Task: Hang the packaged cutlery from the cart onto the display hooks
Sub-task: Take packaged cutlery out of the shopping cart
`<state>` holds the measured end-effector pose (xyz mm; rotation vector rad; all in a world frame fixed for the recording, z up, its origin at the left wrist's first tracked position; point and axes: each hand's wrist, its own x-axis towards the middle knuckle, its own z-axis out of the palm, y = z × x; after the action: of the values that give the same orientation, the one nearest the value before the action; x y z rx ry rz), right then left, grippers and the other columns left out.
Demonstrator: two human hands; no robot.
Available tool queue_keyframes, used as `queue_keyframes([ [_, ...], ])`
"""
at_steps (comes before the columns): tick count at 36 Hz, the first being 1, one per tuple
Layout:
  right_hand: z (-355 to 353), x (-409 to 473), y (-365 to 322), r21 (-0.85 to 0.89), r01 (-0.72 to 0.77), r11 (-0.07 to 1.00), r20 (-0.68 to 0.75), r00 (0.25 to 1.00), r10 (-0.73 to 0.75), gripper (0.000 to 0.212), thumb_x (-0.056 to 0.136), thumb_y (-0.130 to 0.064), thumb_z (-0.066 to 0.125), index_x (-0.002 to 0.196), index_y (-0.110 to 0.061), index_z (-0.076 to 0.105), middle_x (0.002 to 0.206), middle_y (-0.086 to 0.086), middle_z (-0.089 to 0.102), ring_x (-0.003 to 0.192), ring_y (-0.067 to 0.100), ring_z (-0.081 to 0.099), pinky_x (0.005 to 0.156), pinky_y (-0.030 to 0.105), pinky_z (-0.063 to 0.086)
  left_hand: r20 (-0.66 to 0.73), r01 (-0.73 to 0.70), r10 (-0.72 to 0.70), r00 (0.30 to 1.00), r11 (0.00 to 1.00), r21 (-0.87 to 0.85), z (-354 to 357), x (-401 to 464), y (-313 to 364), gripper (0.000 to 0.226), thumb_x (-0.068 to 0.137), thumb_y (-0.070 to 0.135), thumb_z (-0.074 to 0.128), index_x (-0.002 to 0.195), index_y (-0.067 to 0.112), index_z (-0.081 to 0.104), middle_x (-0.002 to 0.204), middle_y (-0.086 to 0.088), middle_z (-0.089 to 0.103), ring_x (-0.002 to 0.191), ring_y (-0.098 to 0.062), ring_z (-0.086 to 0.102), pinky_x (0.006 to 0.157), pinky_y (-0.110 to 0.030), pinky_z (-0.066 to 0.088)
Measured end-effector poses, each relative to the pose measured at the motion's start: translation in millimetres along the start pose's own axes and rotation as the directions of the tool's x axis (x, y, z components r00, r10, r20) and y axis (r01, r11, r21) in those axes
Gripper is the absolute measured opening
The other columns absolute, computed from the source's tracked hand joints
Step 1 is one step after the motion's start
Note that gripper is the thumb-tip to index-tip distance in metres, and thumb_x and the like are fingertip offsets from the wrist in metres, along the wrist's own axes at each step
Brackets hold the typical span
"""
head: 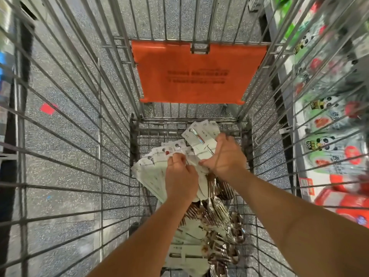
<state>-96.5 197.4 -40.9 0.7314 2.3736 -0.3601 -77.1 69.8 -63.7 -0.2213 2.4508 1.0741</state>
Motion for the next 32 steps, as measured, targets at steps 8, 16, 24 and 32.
queue_keyframes([
  [8, -1.1, 5.7, -5.7, 0.238, 0.023, 0.971, 0.083, 0.996, -0.043, 0.074, 0.087, -0.043, 0.07, 0.144, -0.013, 0.036, 0.119, 0.005, 0.061, 0.105, 0.023, 0.063, 0.067, 0.016, 0.049, 0.018, 0.032, -0.031, 0.999, 0.999, -0.032, 3.0, 1.2, -2.0, 0.017, 0.095, 0.005, 0.049, 0.107, 0.017, 0.053, 0.101, 0.004, 0.054, 0.09, -0.011, 0.053, 0.073, -0.015, 0.04],
  [16, -4.7, 11.6, 1.5, 0.698, -0.195, 0.689, 0.283, 0.959, -0.016, 0.076, 0.08, -0.015, 0.079, 0.145, -0.012, 0.041, 0.144, 0.006, 0.05, 0.129, 0.027, 0.051, 0.111, 0.034, 0.039, 0.07, 0.126, -0.111, 0.991, 0.957, -0.262, -8.1, 1.5, 3.8, 0.011, 0.102, 0.014, 0.047, 0.112, 0.013, 0.052, 0.087, -0.003, 0.06, 0.064, -0.013, 0.056, 0.055, -0.027, 0.05],
  [24, -43.2, -30.1, 14.5, 0.824, -0.309, 0.476, 0.451, 0.865, -0.221, 0.064, 0.074, -0.029, 0.08, 0.13, -0.028, 0.051, 0.129, 0.011, 0.061, 0.116, 0.033, 0.06, 0.104, 0.057, 0.044, 0.353, 0.428, -0.254, 0.9, 0.666, -0.611, -47.9, -8.2, 46.2, 0.036, 0.097, 0.048, 0.053, 0.097, 0.016, 0.069, 0.082, -0.001, 0.077, 0.076, -0.016, 0.072, 0.077, -0.034, 0.057],
  [32, -102.2, -77.0, 6.0, 0.886, -0.216, 0.411, 0.393, 0.821, -0.415, 0.029, 0.093, -0.016, 0.065, 0.121, -0.019, 0.061, 0.111, 0.018, 0.072, 0.084, 0.029, 0.07, 0.058, 0.041, 0.058, 0.679, 0.602, -0.087, 0.729, 0.553, -0.576, -100.1, -26.7, 107.4, 0.061, 0.096, 0.06, 0.044, 0.124, 0.012, 0.067, 0.11, -0.015, 0.072, 0.088, -0.029, 0.071, 0.071, -0.033, 0.057],
])
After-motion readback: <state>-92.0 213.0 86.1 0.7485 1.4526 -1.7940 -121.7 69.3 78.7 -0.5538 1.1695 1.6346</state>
